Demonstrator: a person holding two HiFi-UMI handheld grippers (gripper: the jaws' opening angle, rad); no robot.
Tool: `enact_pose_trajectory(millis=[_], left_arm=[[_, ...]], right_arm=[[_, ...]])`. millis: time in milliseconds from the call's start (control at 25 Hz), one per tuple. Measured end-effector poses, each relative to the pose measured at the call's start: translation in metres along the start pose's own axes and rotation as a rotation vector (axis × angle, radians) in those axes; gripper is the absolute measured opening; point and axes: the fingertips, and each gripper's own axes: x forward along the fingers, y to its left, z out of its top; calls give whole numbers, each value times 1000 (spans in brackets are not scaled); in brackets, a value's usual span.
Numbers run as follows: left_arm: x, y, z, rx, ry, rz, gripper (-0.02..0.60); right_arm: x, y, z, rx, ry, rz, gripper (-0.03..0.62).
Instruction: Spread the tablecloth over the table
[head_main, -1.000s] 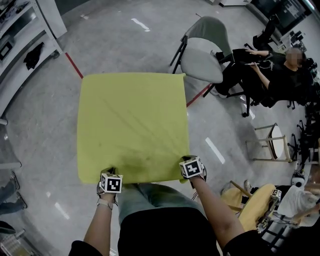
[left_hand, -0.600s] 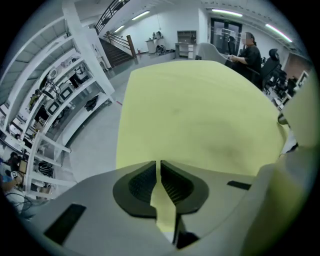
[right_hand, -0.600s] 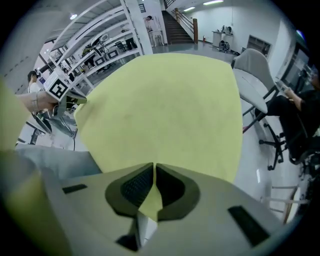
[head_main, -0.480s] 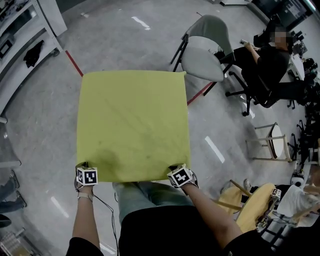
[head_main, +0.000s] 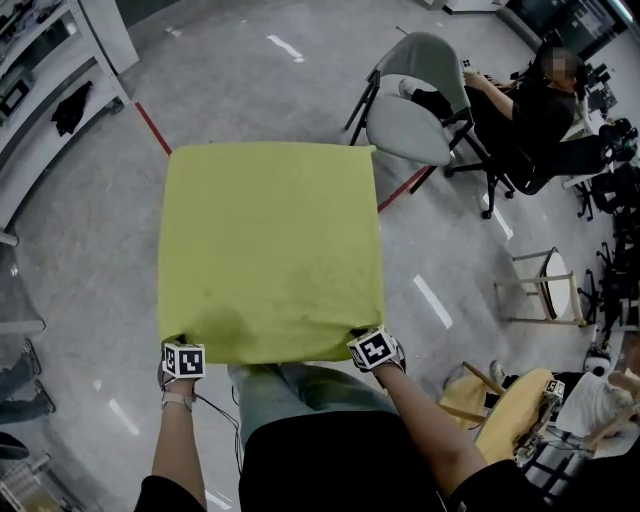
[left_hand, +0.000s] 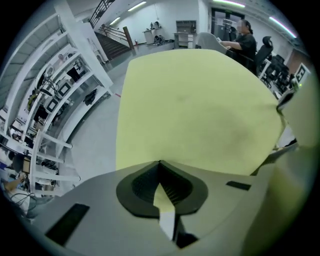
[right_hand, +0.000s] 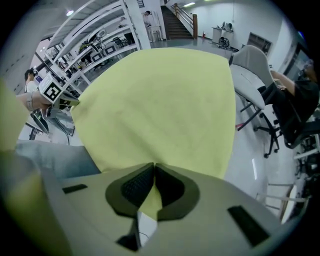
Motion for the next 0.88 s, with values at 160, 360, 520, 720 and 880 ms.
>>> enact_pose_trajectory(millis=[160,360,520,720,880], left_arm=[[-3,-15,-5,-6,19,-53,12],[-8,-36,-12,-10,37,-115,12],[-13,-55,-17,-5,45,-152,12],[-18,-73,-22,5,70,-210,12],[-16,-72,-23,21,99,-229,14]], right_arm=[[-3,-18,-3,0,7,-27,25],[-7,-40,-5,15,11,-64,25],[-11,-55,-11,30,18,-94,25],[-21,-73,-17,42,78,-158,10],[-34,-73,-6,64,36,-182,11]])
